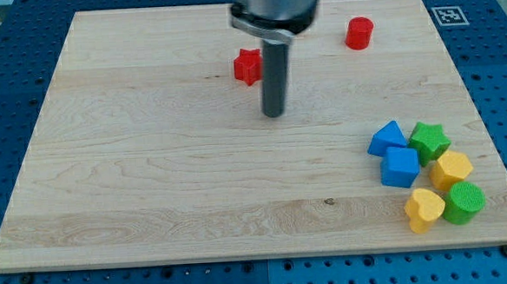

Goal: Nudge the red star right a bit

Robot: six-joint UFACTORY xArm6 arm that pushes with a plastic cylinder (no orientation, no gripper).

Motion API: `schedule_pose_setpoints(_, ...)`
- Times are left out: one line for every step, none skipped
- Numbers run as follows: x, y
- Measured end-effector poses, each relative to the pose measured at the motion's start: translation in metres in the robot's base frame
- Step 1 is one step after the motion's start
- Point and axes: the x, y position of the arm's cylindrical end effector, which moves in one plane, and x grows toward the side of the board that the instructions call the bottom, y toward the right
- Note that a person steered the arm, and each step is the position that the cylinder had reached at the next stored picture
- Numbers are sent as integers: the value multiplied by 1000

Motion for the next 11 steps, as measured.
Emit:
schedule_pose_setpoints(-5, -15)
schedule_pose_setpoints(-5, -38)
schedule_pose_setpoints(-12, -88)
schedule_pose_setpoints(-44, -148)
schedule_pose_setpoints(-51, -162)
schedule_pose_setpoints(-58, -162)
schedule_pose_setpoints(-105, -165)
schedule_pose_setpoints(-153, -168)
schedule_pose_setpoints(-167, -116)
schedule_pose_setpoints(-136, -88)
schedule_pose_setpoints(-75, -45)
